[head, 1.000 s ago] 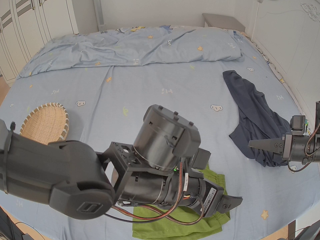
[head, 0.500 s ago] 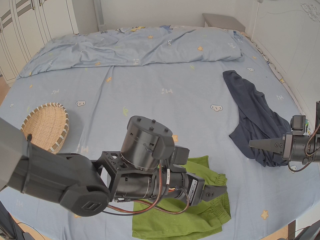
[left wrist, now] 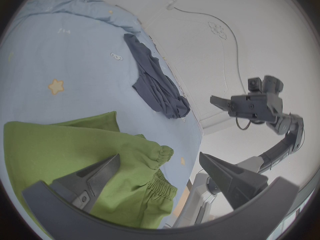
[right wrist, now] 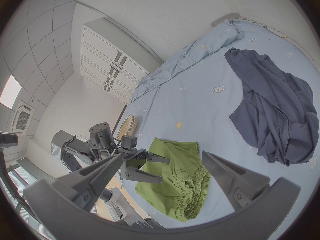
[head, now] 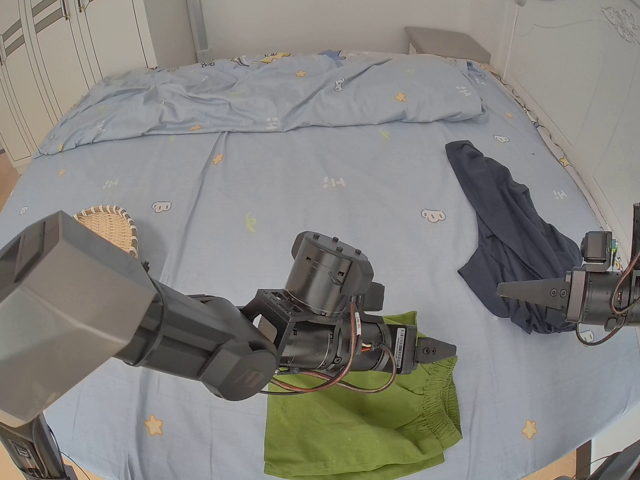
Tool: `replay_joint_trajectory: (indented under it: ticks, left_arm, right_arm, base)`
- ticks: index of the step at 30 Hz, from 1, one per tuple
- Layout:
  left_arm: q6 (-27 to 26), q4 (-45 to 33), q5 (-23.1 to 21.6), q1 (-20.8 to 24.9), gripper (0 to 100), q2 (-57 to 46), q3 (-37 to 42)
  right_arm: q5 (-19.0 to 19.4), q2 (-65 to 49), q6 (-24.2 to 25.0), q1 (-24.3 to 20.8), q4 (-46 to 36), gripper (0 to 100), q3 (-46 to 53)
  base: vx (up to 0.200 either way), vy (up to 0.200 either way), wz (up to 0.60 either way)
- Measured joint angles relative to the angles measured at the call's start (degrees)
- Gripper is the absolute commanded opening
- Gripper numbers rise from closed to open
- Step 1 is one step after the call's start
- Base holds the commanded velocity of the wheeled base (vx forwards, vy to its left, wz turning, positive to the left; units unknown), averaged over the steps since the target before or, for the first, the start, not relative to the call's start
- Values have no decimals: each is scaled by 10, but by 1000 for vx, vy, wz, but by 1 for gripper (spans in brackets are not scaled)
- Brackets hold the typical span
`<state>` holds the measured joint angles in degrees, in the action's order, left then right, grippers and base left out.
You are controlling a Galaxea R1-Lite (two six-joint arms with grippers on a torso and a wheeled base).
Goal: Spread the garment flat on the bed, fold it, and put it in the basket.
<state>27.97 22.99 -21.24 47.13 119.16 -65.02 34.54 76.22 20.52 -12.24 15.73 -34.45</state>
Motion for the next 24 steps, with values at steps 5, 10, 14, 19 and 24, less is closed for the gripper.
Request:
replay_joint_trajectory:
  ticks: [5,10,14,19,24]
  left_arm:
    - [53,1,-5,-13,100,11,-18]
    - [70,2,-6,-45,100,5,-16]
    - [80,3,-16,-72,100,-29,15]
    - [82,3,-41,-112,100,-79,98]
    - [76,21,-66,-159,100,-117,202]
  right_arm:
    - [0,4,0,-23,0,100,7]
    - [1,25,-2,-69,0,100,20]
    - [1,48,-3,-99,4,100,29]
    - [3,88,-5,-125,16,100,34]
    - [5,137,-5,-144,40,100,36]
  base:
    - [0,0,0]
    - [0,0,0]
    - [0,0,0]
    - [0,0,0]
    - [0,0,0]
